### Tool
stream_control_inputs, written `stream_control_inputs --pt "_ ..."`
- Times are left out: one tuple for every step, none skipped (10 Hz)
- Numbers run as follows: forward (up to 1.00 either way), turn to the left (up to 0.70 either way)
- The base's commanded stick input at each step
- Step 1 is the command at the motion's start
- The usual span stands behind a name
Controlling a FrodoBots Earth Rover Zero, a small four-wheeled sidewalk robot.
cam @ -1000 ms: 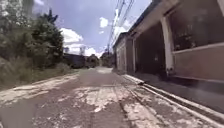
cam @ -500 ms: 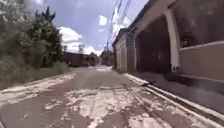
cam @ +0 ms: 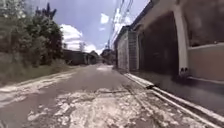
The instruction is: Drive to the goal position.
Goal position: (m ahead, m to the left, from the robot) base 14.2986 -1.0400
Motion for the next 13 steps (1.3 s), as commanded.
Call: stream_control_inputs --pt "0.7 0.24" --pt "0.7 0.01" --pt "0.7 0.01" --pt "0.7 0.01" --pt "0.7 0.01" --pt "0.7 0.01" --pt "0.7 0.01" --pt "0.7 0.01" --pt "0.7 0.01" --pt "0.7 0.01" --pt "0.7 0.01" --pt "0.7 0.01" --pt "0.7 0.01"
